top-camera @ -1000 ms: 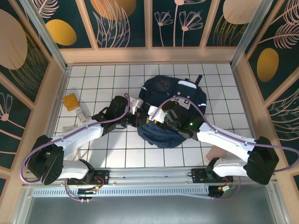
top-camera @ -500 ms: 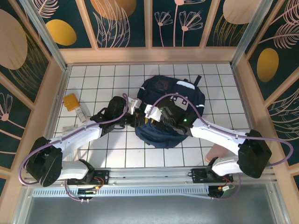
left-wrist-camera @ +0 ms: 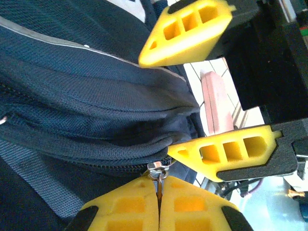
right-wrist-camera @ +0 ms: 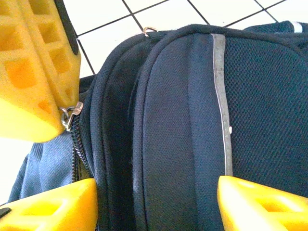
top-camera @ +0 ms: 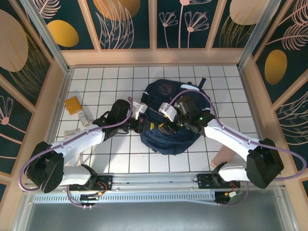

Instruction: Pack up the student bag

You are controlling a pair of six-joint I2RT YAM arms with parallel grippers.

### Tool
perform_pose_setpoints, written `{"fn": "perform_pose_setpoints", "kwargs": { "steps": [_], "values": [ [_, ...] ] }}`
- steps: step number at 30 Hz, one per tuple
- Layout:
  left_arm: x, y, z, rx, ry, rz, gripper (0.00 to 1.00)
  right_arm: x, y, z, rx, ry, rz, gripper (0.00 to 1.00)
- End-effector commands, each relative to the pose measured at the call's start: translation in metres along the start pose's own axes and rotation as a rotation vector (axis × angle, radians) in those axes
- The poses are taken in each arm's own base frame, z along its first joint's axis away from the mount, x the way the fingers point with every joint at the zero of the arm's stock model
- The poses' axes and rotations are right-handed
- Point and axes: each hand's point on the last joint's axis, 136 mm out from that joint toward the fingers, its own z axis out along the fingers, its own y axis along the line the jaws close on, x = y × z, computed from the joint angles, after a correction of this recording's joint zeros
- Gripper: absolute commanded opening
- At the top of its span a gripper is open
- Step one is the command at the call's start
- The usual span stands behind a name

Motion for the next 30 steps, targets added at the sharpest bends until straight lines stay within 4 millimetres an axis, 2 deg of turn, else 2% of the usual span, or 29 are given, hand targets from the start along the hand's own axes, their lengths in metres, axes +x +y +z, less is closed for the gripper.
{"fn": "perform_pose_setpoints", "kwargs": {
  "steps": [1,2,4,6,7,10,12,17,21,23,27,30],
  "values": [
    [-0.032,-0.065,-0.017,0.219,-0.09,0.192,0.0,0.013,0.014,0.009,-0.046,0.045,0.0,0.67],
    [-0.032,-0.067,-0.018,0.223,-0.088,0.196,0.0,0.017,0.014,0.013,-0.018,0.075,-0.05,0.63],
    [-0.032,-0.066,-0.018,0.22,-0.082,0.205,0.0,0.022,0.006,0.02,0.076,0.12,-0.16,0.4],
    [-0.031,-0.063,-0.017,0.2,-0.077,0.219,0.0,0.023,-0.004,0.022,0.135,0.144,-0.242,0.1],
    [-0.031,-0.061,-0.016,0.189,-0.075,0.227,0.0,0.022,-0.009,0.021,0.163,0.148,-0.27,0.0],
    [-0.029,-0.048,-0.014,0.119,-0.066,0.265,0.0,0.006,-0.017,0.009,0.213,0.109,-0.354,0.0],
    [-0.029,-0.024,-0.014,-0.017,-0.07,0.291,0.0,-0.005,-0.011,-0.003,0.171,0.067,-0.415,0.0],
    [-0.038,0.035,-0.03,-0.324,-0.126,0.391,0.0,-0.009,0.024,-0.027,0.025,0.044,-0.616,0.0],
    [-0.046,0.085,-0.047,-0.393,-0.171,0.385,0.0,-0.002,0.025,-0.039,0.048,0.093,-0.714,0.0],
    [-0.047,0.103,-0.048,-0.437,-0.16,0.42,0.0,-0.003,0.025,-0.046,0.065,0.094,-0.758,0.0],
    [-0.054,0.129,-0.036,-0.491,-0.129,0.54,0.0,-0.003,0.03,-0.059,0.071,0.097,-0.829,0.0],
    [-0.064,0.132,-0.018,-0.423,-0.103,0.541,0.0,0.002,0.026,-0.064,0.103,0.117,-0.869,0.0]
  ]
}}
